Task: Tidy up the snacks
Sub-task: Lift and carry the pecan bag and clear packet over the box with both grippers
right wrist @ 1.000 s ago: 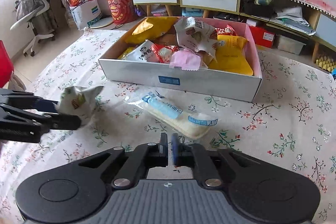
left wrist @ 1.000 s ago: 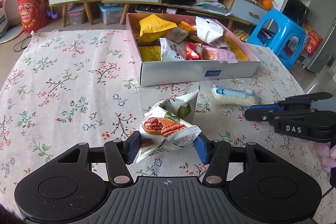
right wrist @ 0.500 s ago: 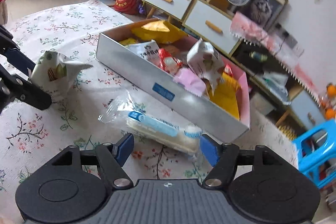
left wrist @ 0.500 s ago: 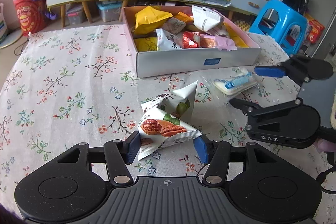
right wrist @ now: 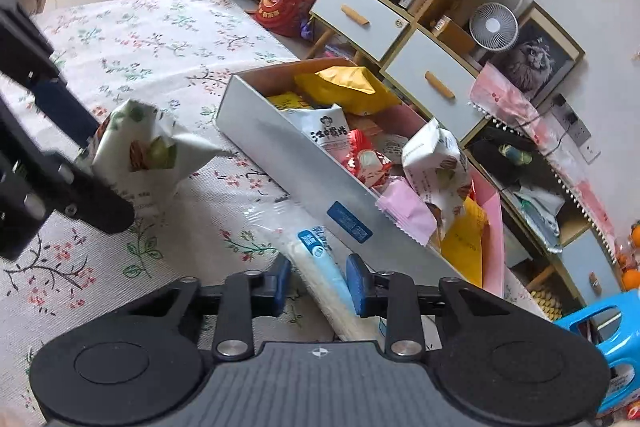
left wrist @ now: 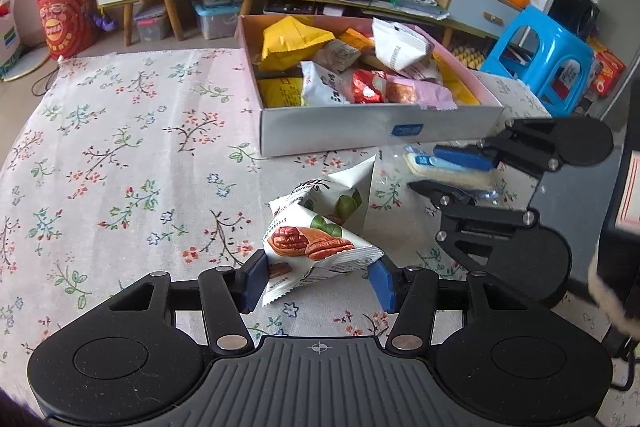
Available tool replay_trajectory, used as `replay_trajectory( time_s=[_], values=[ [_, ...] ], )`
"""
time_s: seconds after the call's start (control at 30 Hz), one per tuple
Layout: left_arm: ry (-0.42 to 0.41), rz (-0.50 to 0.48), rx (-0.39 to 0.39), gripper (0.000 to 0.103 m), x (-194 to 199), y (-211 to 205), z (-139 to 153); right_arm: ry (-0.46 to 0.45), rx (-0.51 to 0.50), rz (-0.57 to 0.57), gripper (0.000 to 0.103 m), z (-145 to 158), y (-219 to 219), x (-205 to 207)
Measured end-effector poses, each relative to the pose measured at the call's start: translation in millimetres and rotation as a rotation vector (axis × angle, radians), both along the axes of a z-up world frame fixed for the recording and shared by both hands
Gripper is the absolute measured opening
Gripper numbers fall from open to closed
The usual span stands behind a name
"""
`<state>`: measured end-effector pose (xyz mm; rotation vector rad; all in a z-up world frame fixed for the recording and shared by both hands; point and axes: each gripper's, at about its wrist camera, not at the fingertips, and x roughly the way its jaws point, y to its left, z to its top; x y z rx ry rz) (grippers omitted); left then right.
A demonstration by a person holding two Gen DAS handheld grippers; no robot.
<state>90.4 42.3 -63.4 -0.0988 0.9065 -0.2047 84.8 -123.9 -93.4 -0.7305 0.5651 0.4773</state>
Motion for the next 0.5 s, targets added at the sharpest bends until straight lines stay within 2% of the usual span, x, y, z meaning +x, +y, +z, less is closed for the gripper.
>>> replay_trajectory(
  time_s=[0.17, 0.5],
  values=[
    [-0.022, 0.017, -0.031, 0.051, -2, 8, 11, -0.010, 0.002, -0.023, 0.009, 4, 4, -7],
    [-0.076, 0.027, -0.086, 0.050, -3, 10, 31, 0.038, 0.179, -0.155, 0.003, 29, -13, -7]
  ],
)
